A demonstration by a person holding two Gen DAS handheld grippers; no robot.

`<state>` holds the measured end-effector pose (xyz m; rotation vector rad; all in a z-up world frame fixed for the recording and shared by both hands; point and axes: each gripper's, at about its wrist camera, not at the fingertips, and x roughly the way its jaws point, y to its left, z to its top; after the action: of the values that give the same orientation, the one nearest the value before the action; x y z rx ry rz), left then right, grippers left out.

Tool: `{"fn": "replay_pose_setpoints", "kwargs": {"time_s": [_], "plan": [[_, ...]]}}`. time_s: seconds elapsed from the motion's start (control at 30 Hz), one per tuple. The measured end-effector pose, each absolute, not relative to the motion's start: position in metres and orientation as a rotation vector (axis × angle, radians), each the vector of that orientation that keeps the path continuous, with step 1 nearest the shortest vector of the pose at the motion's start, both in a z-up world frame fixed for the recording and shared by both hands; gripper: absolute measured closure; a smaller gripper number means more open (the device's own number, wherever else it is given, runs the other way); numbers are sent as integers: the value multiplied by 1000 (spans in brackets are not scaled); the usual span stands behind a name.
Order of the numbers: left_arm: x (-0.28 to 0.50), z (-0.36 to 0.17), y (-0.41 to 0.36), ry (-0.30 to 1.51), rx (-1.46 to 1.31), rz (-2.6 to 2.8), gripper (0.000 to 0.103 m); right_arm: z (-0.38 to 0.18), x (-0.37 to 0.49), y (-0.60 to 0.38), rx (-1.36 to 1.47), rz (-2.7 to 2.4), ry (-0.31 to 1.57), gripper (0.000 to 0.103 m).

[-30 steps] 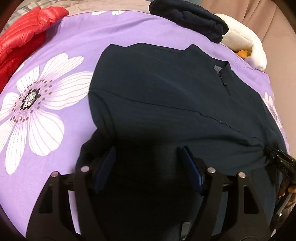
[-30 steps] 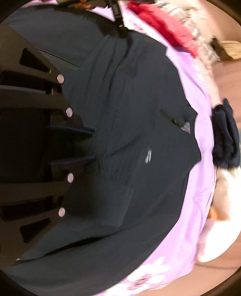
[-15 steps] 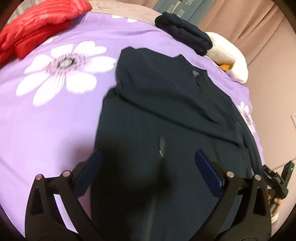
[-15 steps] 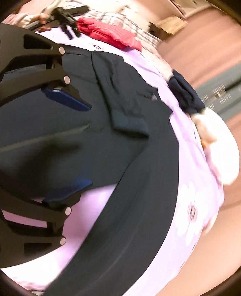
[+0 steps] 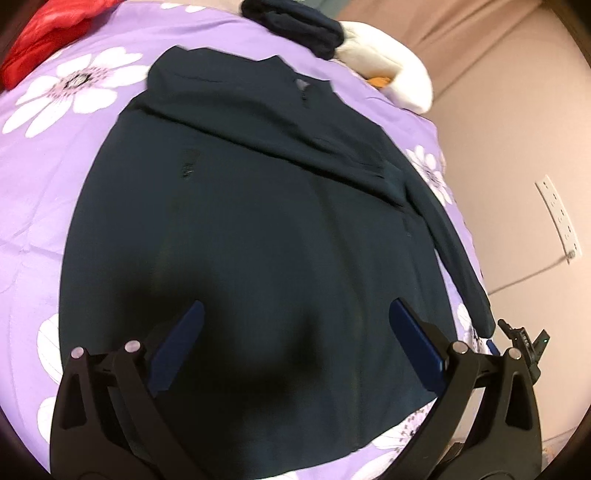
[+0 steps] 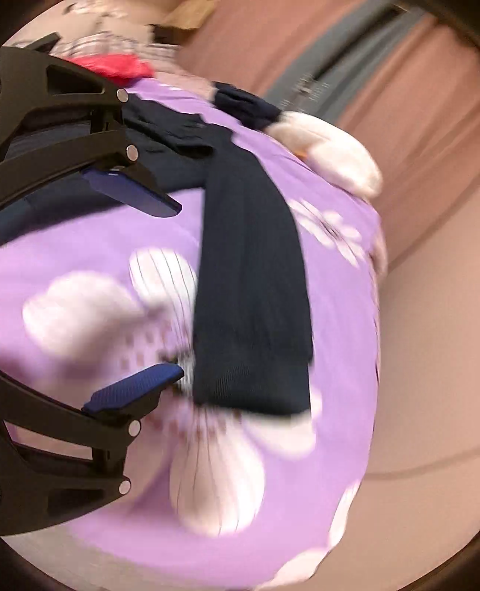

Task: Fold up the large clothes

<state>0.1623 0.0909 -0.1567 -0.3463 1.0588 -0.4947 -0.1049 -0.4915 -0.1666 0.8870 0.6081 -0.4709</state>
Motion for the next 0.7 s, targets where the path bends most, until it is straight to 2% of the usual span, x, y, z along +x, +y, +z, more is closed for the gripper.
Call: {"fn": "replay_pose_setpoints", "kwargs": {"time_s": [0.33,0.4,0.43,0.47,0.5,0.57,0.7], "plan": [[149,-141,71,1048,-300,-485,2,-202,-106,-524,1044,-515,515,23],[147,-140,72,1051,-295,-471,2,-206,-103,-530,1066,-506,501,34],[147,-140,72,1053,-291,-463,2,-207,-99,-532,1068,-516,495,36],[147,-140,73,1056,-289,-459,2,-208,-96,-533,1056,-522,493,47],[149,-140,73,1059,-289,-453,2,-208,-95,-535,1045,-532,494,65],[150,-141,73,1063,-291,-443,2,-206,-94,-538,1022,-573,496,91],[156,-144,72,1072,-291,-431,2,-174,-91,-538,955,-593,435,94]]}}
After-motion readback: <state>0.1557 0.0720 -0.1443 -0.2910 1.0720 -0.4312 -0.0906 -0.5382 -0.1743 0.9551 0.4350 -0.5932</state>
